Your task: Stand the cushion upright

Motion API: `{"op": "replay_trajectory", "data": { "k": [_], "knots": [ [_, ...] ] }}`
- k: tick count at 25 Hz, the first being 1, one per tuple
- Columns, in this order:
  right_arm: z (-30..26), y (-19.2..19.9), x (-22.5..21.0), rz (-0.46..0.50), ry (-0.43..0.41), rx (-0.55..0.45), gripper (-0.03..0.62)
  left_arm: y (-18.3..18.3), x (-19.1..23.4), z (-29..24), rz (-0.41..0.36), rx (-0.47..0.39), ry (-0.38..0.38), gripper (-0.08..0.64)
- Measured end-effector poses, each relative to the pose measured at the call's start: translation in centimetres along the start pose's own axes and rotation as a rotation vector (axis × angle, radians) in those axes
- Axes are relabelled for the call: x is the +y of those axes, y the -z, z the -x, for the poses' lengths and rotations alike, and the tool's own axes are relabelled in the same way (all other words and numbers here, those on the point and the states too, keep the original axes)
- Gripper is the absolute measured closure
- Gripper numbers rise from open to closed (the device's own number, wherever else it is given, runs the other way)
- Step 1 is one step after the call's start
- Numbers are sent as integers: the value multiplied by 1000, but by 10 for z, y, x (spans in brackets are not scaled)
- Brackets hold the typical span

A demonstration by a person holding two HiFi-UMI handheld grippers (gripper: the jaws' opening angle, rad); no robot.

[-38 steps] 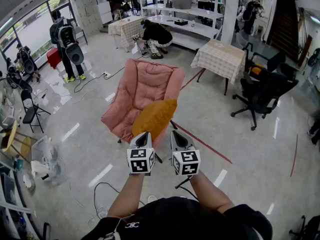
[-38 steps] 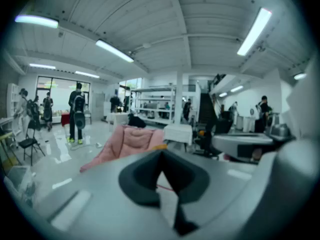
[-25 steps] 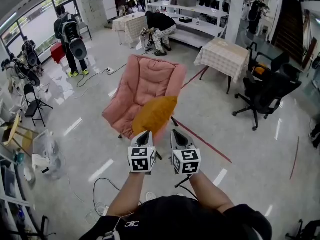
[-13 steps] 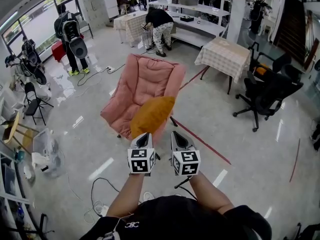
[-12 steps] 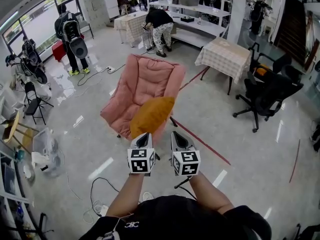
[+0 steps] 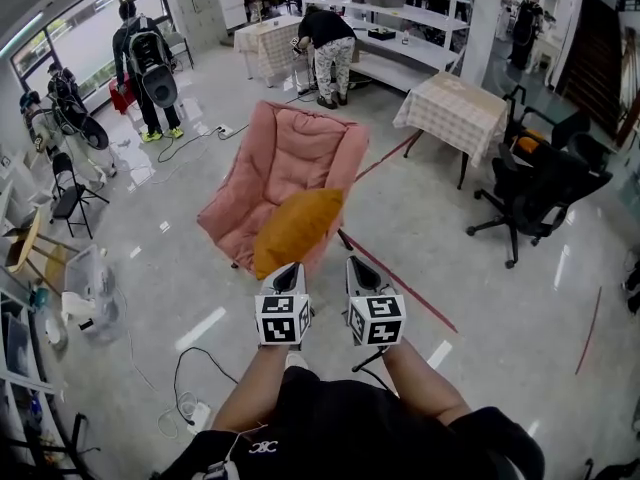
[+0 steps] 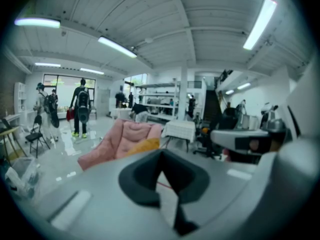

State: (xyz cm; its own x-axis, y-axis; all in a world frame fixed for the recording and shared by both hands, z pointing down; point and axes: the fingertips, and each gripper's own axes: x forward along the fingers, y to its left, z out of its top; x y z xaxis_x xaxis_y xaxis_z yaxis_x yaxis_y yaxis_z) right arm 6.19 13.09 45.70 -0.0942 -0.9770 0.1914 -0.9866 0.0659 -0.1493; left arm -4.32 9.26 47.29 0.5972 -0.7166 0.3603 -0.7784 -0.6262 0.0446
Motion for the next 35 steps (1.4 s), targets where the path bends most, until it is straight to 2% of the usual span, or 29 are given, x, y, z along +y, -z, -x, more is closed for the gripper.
{"op": "replay_trajectory", "data": {
  "k": [8, 18, 26, 35],
  "knots": [
    [-28, 0, -9, 17, -17, 6, 595, 3, 18, -28, 38, 9, -13, 563],
    [-98, -15, -51, 20, 54, 28, 595, -19, 43, -113, 36, 18, 62, 563],
    [-185, -44, -40, 63, 4, 44, 595, -50, 94, -171, 65, 19, 66, 563],
    [-275, -63, -25, 89, -17, 50, 595, -70, 154, -221, 72, 25, 74, 563]
  ]
}}
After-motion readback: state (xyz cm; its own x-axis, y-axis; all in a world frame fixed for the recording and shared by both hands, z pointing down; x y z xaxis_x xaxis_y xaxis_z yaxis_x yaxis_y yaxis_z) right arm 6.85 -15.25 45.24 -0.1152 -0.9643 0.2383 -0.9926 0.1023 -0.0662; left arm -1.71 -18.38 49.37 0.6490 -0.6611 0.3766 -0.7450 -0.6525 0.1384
